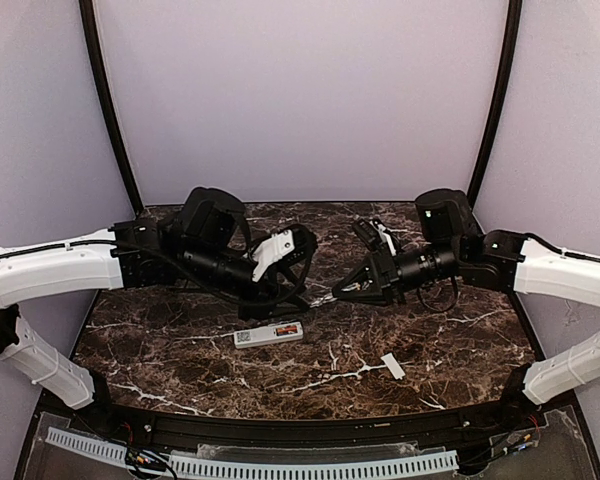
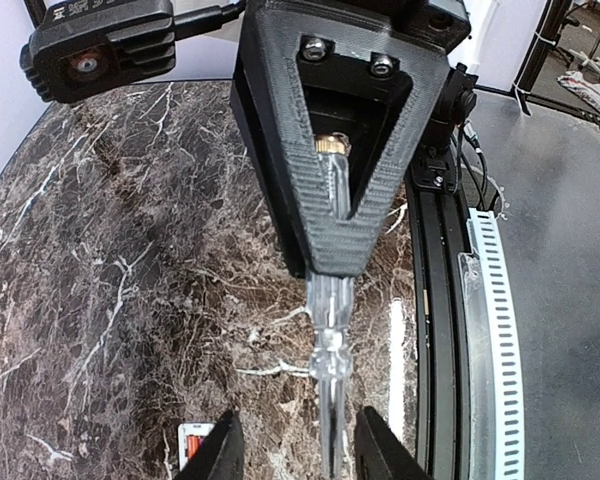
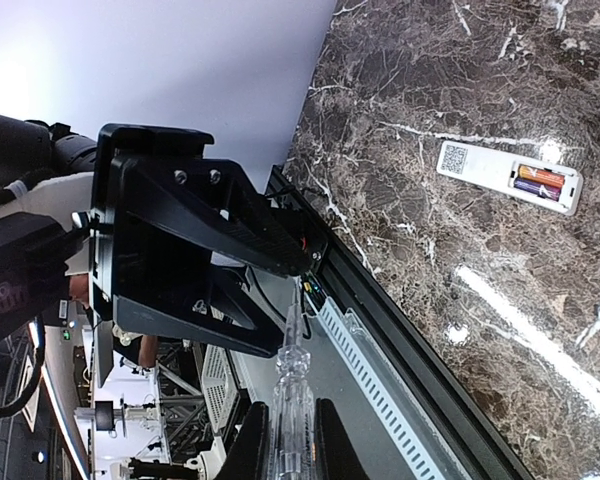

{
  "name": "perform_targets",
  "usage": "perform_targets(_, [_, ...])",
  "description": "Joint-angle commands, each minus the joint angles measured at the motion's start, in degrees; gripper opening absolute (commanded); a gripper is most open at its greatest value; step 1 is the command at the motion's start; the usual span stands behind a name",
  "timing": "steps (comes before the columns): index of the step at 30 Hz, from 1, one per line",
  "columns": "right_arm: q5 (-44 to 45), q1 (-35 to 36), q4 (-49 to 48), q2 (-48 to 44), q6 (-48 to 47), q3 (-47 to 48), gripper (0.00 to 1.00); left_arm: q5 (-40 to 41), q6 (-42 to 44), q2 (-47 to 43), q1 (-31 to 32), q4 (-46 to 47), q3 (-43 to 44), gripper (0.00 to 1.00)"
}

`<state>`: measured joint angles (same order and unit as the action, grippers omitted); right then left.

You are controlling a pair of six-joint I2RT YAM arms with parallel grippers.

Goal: Unload the batteries from the remote control

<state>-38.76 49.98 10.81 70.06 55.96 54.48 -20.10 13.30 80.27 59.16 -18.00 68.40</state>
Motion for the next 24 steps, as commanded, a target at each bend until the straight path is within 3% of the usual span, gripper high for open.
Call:
perform_targets(1, [0.09, 0.32, -2.87, -1.15, 0.81, -0.54, 0.0, -1.11, -0.27, 0.33, 0.35, -0.03, -0.44, 0.4])
perform_targets(6, [0.27, 0.3, -3.24, -1.38, 0.92, -0.75, 0.0, -1.21, 0.05, 0.92, 0.36, -0.3, -0.37, 0.41])
perform_targets(18, [0.18, 0.3, -4.91, -2.03, 2.76, -2.16, 0.0, -1.91, -0.1, 1.06, 0.35, -0.28, -0.2, 0.03])
perform_targets(22, [-0.02, 0.3, -5.01, -2.05, 2.92, -2.35, 0.0, -2.6, -0.47, 0.95, 0.38, -0.35, -0.07, 0.0])
perform_targets(23, [-0.2, 0.29, -5.02, -2.03, 2.89, -2.37, 0.02, -2.83, -0.56, 0.83, 0.36, -0.47, 0.0, 0.0])
perform_targets(24, [-0.43, 0.3, -4.91, -1.91, 2.83, -2.32, 0.11, -2.88, -0.62, 0.84, 0.35, -0.51, 0.09, 0.0])
